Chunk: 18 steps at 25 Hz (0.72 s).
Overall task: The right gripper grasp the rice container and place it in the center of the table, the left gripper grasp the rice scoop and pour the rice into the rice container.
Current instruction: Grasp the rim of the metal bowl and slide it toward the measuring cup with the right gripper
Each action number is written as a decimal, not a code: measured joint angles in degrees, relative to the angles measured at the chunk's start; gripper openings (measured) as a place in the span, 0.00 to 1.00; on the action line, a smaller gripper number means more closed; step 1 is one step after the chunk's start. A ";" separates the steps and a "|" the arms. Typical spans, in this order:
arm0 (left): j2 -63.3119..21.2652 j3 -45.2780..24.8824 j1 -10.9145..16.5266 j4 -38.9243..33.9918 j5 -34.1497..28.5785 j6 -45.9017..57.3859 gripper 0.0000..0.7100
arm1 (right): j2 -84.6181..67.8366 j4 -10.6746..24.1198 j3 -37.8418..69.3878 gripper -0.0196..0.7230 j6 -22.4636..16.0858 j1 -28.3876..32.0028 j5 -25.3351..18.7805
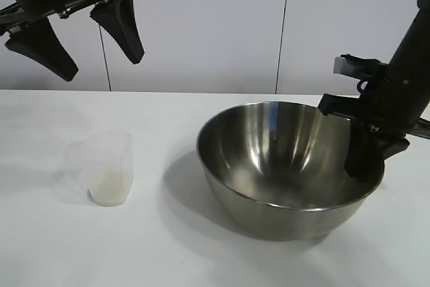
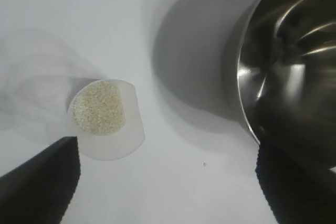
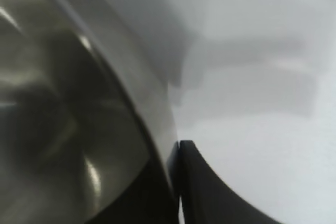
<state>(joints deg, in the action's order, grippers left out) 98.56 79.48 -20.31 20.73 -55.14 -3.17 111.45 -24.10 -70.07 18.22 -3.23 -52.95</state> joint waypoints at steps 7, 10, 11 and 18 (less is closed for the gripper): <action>0.00 0.00 0.00 0.00 0.06 0.00 0.92 | 0.11 -3.14 -1.85 0.04 -0.71 -2.99 0.86; 0.00 0.00 0.00 0.00 0.28 0.00 0.92 | 0.11 -3.02 -1.85 0.04 -2.39 -6.20 3.07; 0.00 0.00 0.00 0.00 0.44 0.00 0.92 | 0.11 -3.02 -1.85 0.04 -2.87 -7.18 3.76; 0.00 0.00 0.00 0.00 0.99 0.00 0.92 | 2.24 -2.41 -1.85 0.04 -6.42 -9.50 6.08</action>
<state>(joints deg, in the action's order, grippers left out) 98.56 79.48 -20.31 20.73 -54.15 -3.17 113.70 -26.52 -71.92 11.80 -12.73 -46.87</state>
